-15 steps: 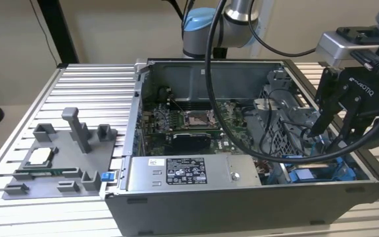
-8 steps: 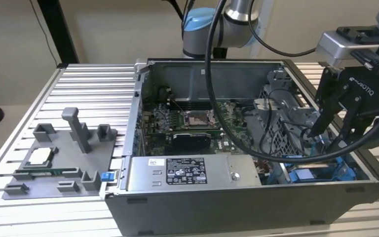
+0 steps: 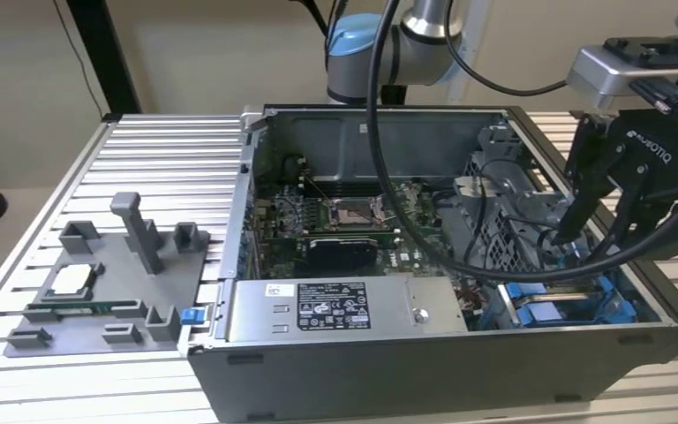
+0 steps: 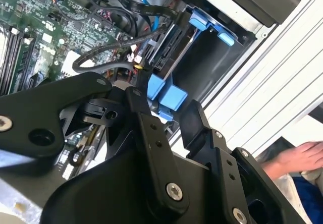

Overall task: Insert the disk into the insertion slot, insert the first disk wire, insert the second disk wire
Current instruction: 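Insert the first disk wire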

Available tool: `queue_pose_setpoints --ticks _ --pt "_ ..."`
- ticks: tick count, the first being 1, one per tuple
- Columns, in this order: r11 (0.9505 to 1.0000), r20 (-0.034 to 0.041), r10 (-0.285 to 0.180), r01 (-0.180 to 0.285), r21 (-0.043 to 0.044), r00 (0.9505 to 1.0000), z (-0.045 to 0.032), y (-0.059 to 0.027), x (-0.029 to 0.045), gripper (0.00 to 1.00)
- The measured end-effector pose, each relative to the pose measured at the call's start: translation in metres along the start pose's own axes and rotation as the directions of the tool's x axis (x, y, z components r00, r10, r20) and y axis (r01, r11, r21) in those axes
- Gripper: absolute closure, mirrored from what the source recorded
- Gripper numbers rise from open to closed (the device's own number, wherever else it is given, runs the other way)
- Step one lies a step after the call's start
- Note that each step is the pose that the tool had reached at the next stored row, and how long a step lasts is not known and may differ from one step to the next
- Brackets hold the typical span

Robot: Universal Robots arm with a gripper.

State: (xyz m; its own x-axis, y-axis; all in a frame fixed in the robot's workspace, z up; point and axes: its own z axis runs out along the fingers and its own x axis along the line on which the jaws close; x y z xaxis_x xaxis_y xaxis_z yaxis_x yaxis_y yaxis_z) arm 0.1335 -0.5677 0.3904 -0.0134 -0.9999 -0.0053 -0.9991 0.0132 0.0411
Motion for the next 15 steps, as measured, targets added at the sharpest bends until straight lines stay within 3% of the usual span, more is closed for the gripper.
queue_pose_setpoints --ticks 5,7,9,13,15 --pt "1.0 0.0005 0.0 0.0 0.0008 1.0 -0.0037 0.0014 -0.0009 0.0" --pt "1.0 0.0051 -0.001 0.001 0.0024 1.0 -0.0029 0.0032 -0.001 0.0" --pt "1.0 0.0157 -0.001 0.001 0.0034 0.9999 -0.0015 0.0042 -0.001 0.0" --pt "1.0 0.0465 -0.004 0.004 0.0047 0.9989 0.0018 0.0043 -0.001 0.0" --pt "1.0 0.0584 -0.007 0.007 0.0047 0.9983 0.0028 0.0043 -0.001 0.0"
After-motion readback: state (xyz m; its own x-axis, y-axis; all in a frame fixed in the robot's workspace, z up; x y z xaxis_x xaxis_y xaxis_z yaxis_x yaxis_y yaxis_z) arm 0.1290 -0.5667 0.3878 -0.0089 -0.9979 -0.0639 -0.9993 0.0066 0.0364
